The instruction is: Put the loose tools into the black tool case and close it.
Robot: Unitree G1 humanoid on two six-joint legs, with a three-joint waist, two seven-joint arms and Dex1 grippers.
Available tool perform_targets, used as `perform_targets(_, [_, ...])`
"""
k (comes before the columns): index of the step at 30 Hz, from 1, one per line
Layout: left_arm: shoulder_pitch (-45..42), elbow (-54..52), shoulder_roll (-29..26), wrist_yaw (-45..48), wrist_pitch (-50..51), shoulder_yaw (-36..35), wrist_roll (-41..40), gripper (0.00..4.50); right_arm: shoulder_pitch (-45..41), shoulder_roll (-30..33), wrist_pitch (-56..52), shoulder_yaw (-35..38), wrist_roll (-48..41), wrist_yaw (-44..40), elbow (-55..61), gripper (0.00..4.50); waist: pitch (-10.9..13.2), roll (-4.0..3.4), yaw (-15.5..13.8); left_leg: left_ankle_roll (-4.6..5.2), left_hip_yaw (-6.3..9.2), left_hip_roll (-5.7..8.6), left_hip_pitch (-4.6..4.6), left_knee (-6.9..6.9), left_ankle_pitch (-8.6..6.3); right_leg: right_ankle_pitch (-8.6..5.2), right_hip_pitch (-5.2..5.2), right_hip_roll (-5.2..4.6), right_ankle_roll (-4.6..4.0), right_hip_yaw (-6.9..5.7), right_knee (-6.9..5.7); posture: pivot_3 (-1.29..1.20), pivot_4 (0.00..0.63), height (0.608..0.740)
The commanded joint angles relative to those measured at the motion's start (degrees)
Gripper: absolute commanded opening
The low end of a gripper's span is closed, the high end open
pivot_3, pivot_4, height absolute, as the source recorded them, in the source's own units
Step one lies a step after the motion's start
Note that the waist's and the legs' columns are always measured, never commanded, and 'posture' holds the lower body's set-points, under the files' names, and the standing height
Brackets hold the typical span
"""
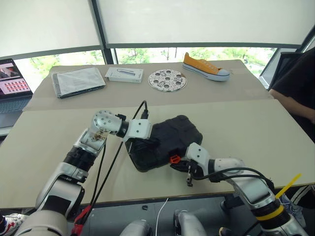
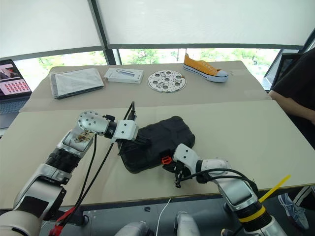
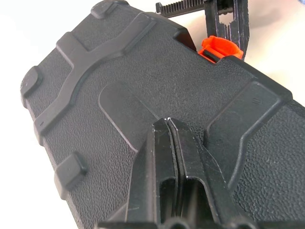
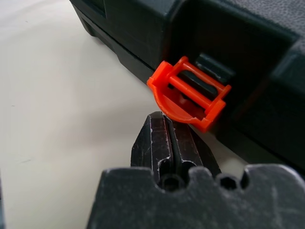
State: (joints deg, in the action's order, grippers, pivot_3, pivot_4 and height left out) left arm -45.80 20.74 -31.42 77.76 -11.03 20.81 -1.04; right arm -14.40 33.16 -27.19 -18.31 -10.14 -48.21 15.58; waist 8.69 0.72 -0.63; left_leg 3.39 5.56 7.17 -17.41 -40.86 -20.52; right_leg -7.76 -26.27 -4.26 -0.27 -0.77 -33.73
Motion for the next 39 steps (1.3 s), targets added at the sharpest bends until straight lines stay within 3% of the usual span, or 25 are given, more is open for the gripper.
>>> perform_targets(1, [1.84, 1.81, -0.56, 1.19, -1.07, 3.39, 3.89, 0.07, -2.18, -0.10, 0.88, 5.09, -2.24, 0.80, 5.80, 0.00, 0.00, 0.00, 0.02, 0.00, 0.00, 0.00, 0.00, 0.00, 0.00, 0.00, 0.00, 0.00, 0.00, 0.00, 0.00, 0.00, 0.150, 0.737])
perform_targets(14, [3.02, 1.38, -0.45, 1.25, -2.00, 3.62, 4.57, 0.07, -5.14, 0.18, 1.10, 6.32, -1.03, 0.87, 4.12, 0.00, 0.00, -0.01, 0.76, -0.01, -0.01, -0.08, 0.01, 0.03, 0.00, 0.00, -0.03, 0.06, 0.00, 0.03, -0.02, 0.00, 0.150, 0.737])
perform_targets(20, [4.19, 0.25, -1.88, 1.21, 0.95, 1.61, 2.97, 0.07, -3.00, 2.12, -2.03, 9.86, -5.73, -1.63, 7.78, 0.00, 0.00, -0.01, 0.88, -0.01, -0.01, -0.08, 0.02, 0.05, 0.00, 0.00, -0.03, 0.06, 0.00, 0.03, -0.01, 0.00, 0.150, 0.737])
perform_targets(22, [4.97, -1.03, -3.30, 0.82, 5.05, -1.55, 0.32, 0.58, -0.58, 5.63, -4.82, 13.98, -11.03, -5.47, 11.47, 0.00, 0.00, -0.08, 0.81, -0.01, -0.01, -0.07, 0.01, 0.09, 0.00, 0.00, -0.05, 0.06, 0.00, 0.04, 0.00, 0.00, 0.150, 0.737])
perform_targets(23, [5.28, -1.59, -3.78, 0.57, 6.58, -2.57, -0.45, 0.82, 0.14, 6.90, -5.72, 15.27, -12.77, -6.63, 12.58, 0.59, -0.01, -0.08, 0.78, 0.00, -0.01, -0.06, 0.01, 0.12, 0.00, -0.01, -0.05, 0.05, 0.00, 0.03, 0.01, 0.00, 0.150, 0.737])
perform_targets(26, [11.30, -7.96, -11.93, 1.30, 15.69, -11.63, -7.45, 1.97, 2.97, 16.43, -7.12, 26.45, -20.23, -15.64, 11.90, 1.57, 0.02, -0.11, 1.55, 0.02, 0.01, -0.13, 0.02, 0.21, -0.01, -0.01, -0.07, 0.18, -0.01, 0.00, 0.14, 0.00, 0.150, 0.737])
perform_targets(29, [18.89, -17.15, -19.82, 2.83, 27.21, -20.28, -16.78, 3.04, 3.74, 23.08, -7.39, 33.05, -24.34, -22.15, 7.63, 2.57, 0.08, -0.14, 2.22, 0.04, 0.00, -0.12, 0.12, 0.39, -0.08, -0.01, -0.27, 0.26, -0.01, 0.01, 0.13, 0.00, 0.150, 0.737])
perform_targets(33, [29.26, -26.41, -27.36, 1.41, 41.87, -34.14, -27.36, 4.49, 2.08, 28.65, -4.79, 37.20, -24.81, -27.89, -0.94, 3.95, 0.48, -0.05, 1.73, 0.02, 0.00, -0.15, 0.11, 0.59, -0.09, -0.03, -0.36, 0.29, -0.04, 0.00, 0.19, 0.00, 0.150, 0.737])
perform_targets(34, [31.53, -27.65, -28.27, 0.75, 44.28, -37.17, -29.02, 4.50, 1.35, 29.38, -3.91, 37.42, -24.57, -28.79, -3.05, 4.30, 0.55, -0.03, 1.55, 0.02, 0.00, -0.15, 0.08, 0.59, -0.09, -0.03, -0.40, 0.29, -0.05, 0.01, 0.18, 0.00, 0.150, 0.737])
perform_targets(39, [41.35, -33.59, -28.83, -0.81, 47.46, -46.90, -32.52, 4.50, -0.95, 31.12, -2.53, 36.52, -24.73, -32.67, -9.43, 4.30, 0.67, -0.05, 0.60, 0.00, 0.00, -0.08, 0.03, 0.64, -0.11, -0.02, -0.38, 0.14, -0.06, -0.04, 0.26, 0.00, 0.150, 0.737])
